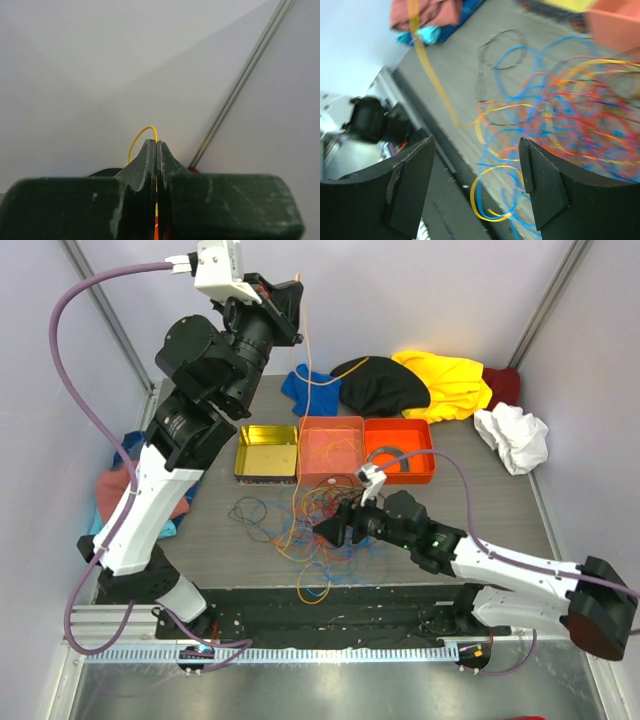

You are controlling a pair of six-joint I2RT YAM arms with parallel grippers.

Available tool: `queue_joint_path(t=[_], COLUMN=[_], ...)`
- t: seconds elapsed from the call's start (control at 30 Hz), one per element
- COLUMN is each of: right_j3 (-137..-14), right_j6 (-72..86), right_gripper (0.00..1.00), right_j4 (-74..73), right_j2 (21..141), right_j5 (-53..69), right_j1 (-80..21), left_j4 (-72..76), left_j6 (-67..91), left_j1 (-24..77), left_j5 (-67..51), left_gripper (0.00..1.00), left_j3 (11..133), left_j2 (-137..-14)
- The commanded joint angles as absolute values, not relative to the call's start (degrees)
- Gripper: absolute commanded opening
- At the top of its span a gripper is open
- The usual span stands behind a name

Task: Untangle the cables

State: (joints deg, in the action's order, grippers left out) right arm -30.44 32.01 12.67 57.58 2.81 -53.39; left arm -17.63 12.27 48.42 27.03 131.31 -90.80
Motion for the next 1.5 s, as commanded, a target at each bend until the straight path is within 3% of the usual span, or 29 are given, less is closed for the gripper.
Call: queue_joint_path(t=[0.0, 0.37, 0.67, 0.73, 0.77, 0.9, 1.07, 1.2, 1.47], right_j3=[-36.56, -38.85, -40.78, -41.04, -41.31, -42.88, -48.24, -59.46, -78.20], right_j6=[31.03, 30.85, 32.34, 31.21, 30.94, 28.92, 24.18, 18.73, 11.70], right_gripper=[0.76, 0.77, 0.71, 0.64, 0.45, 0.01, 0.01, 0.01, 0.01], right_j4=[22.49, 31.01, 36.30, 36.74, 36.39, 30.08, 14.09, 0.39, -14.32], right_j2=[63.61, 75.93, 82.97, 82.36, 81.31, 75.86, 66.28, 60.48, 59.33], right_j5=[8.96, 2.55, -2.63, -3.68, -3.95, -8.51, -15.71, -20.03, -23.82], right_j1=[-57.64, -61.00, -61.00, -61.08, -61.08, -61.08, -61.00, -61.00, -61.08], left_j4=[-15.73, -16.43, -16.26, -15.74, -15.56, -15.21, -11.35, -9.49, -7.91], left_j6=[13.18, 14.50, 15.11, 15.55, 15.64, 15.56, 15.29, 15.56, 17.66], left_j1=[48.69, 48.69, 48.69, 48.69, 48.69, 48.69, 48.69, 48.60, 48.69], left_j5=[25.84, 24.87, 25.14, 25.05, 25.05, 26.28, 28.91, 30.40, 32.52], left_gripper=[0.00, 0.00, 0.00, 0.00, 0.00, 0.00, 0.00, 0.00, 0.00], left_j3=[129.91, 126.21, 121.13, 119.37, 118.22, 115.15, 107.50, 100.48, 90.54], left_j2=[-87.54, -85.34, -82.62, -81.39, -81.13, -78.93, -73.40, -69.79, -62.68])
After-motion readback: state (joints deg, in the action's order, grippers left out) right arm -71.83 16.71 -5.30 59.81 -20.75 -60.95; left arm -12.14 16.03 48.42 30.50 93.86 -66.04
